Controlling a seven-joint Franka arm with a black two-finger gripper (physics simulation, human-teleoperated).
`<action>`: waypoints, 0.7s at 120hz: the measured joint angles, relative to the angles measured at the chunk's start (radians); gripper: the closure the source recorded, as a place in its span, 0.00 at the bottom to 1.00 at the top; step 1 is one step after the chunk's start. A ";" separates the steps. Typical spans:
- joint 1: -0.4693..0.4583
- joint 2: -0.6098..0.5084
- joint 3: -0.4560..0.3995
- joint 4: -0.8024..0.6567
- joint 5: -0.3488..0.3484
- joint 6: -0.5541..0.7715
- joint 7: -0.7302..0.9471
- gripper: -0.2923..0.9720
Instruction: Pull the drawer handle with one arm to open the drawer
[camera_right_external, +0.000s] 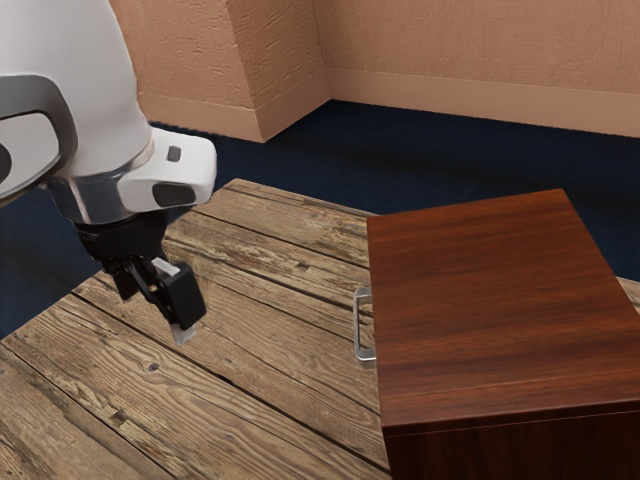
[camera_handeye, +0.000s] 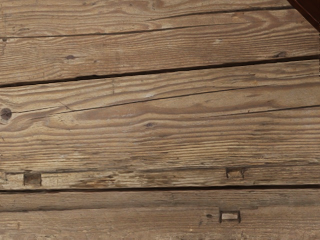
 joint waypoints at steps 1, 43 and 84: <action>-0.002 -0.013 0.000 -0.017 0.000 0.010 -0.003 0.23; 0.010 -0.110 0.088 -0.211 -0.086 0.254 -0.118 0.23; 0.014 -0.112 0.092 -0.274 -0.334 0.410 -0.244 0.23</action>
